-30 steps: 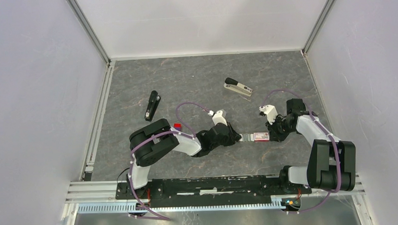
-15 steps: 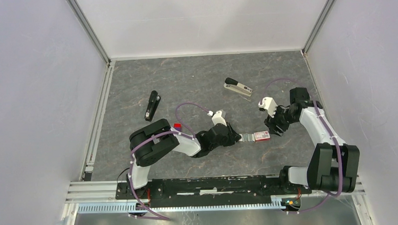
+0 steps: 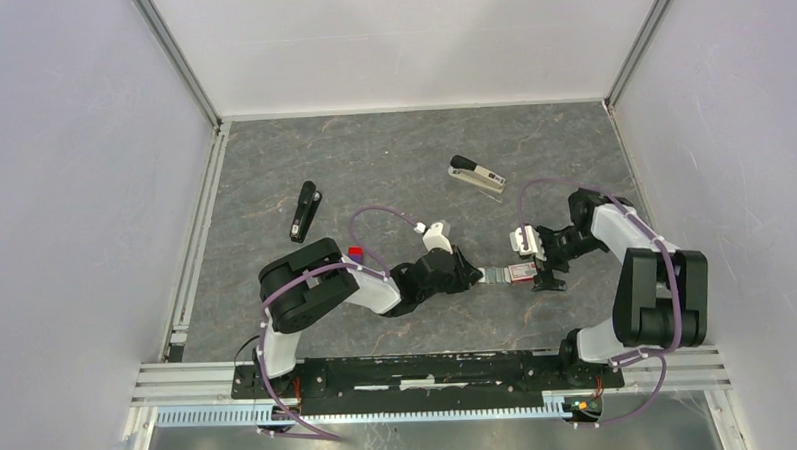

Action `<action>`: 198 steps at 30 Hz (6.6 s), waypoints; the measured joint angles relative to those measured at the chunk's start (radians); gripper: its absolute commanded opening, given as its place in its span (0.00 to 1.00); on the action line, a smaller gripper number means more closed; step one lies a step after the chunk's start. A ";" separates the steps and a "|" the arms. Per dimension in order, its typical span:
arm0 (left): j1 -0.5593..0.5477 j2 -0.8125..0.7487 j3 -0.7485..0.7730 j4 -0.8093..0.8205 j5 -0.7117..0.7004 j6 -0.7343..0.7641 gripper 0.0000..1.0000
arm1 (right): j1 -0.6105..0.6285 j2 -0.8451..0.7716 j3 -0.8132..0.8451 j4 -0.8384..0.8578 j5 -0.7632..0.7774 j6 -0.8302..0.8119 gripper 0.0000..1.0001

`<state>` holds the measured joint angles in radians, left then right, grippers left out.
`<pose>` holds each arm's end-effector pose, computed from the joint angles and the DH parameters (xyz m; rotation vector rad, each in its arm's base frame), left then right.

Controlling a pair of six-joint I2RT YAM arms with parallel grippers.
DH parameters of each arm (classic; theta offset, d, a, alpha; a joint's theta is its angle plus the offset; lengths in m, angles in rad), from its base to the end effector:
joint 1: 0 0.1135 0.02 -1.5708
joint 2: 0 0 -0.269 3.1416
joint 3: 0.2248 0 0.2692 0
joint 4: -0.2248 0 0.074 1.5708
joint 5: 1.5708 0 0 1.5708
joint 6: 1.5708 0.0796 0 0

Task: Unload the staples from the stapler
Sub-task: Close the staple box at the center of the board.

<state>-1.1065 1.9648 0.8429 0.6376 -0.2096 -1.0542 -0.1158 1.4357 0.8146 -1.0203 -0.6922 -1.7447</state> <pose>0.2054 -0.3731 0.0808 -0.0835 2.2393 -1.0805 0.2269 0.0247 0.1412 -1.8375 1.7785 0.6235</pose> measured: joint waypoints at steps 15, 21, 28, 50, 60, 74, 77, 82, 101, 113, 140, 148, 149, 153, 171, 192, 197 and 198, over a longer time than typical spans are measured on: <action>0.000 0.000 -0.005 0.008 0.001 0.000 0.29 | 0.044 0.113 0.003 0.105 0.020 0.018 0.77; 0.000 0.000 -0.005 0.008 0.001 0.000 0.29 | 0.049 0.113 -0.017 0.138 0.047 0.055 0.65; 0.000 0.000 -0.005 0.008 0.001 0.000 0.29 | 0.049 0.106 -0.031 0.144 0.048 0.074 0.60; 0.000 0.000 -0.004 0.007 0.002 0.000 0.29 | 0.051 0.035 -0.097 0.156 0.046 0.118 0.55; 0.000 0.000 -0.004 0.012 0.006 0.000 0.34 | 0.084 -0.015 -0.138 0.188 0.047 0.177 0.52; 0.011 -0.052 -0.060 0.060 0.060 0.051 0.66 | 0.086 -0.017 -0.142 0.232 0.049 0.275 0.52; 0.028 -0.108 -0.125 0.078 0.092 0.148 0.68 | 0.086 -0.018 -0.142 0.234 0.049 0.278 0.53; 0.052 -0.183 -0.162 0.067 0.190 0.343 0.66 | 0.086 -0.018 -0.142 0.235 0.048 0.279 0.52; -0.006 -0.097 -0.153 0.159 0.247 0.852 0.77 | 0.086 -0.025 -0.148 0.236 0.043 0.263 0.52; -0.015 0.021 -0.177 0.418 0.249 1.330 0.75 | 0.086 -0.025 -0.149 0.235 0.039 0.256 0.52; 0.145 0.135 0.010 0.318 0.724 1.358 0.57 | 0.086 -0.007 -0.145 0.220 0.015 0.220 0.52; 0.154 0.137 0.034 0.278 0.744 1.344 0.54 | 0.086 -0.007 -0.145 0.221 0.014 0.222 0.52; 0.154 0.137 0.034 0.278 0.744 1.341 0.54 | 0.086 -0.007 -0.145 0.221 0.014 0.222 0.52; 0.154 0.137 0.034 0.277 0.743 1.310 0.53 | 0.086 -0.007 -0.145 0.224 0.014 0.231 0.52; 0.127 0.137 -0.012 0.352 0.686 1.223 0.52 | 0.086 0.013 -0.135 0.235 -0.005 0.251 0.52; 0.127 0.154 0.013 0.351 0.695 1.216 0.52 | 0.086 0.077 -0.089 0.192 -0.029 0.158 0.54; 0.125 0.154 0.015 0.348 0.692 1.216 0.51 | 0.086 0.085 -0.074 0.188 -0.023 0.173 0.64; 0.125 0.154 0.015 0.348 0.691 1.216 0.51 | 0.086 0.085 -0.070 0.188 -0.018 0.182 0.65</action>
<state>-0.9817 2.1185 0.8577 0.9859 0.4812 0.1619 -0.0299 1.5204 0.7448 -0.8326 -0.7097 -1.5623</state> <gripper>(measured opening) 0.515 0.612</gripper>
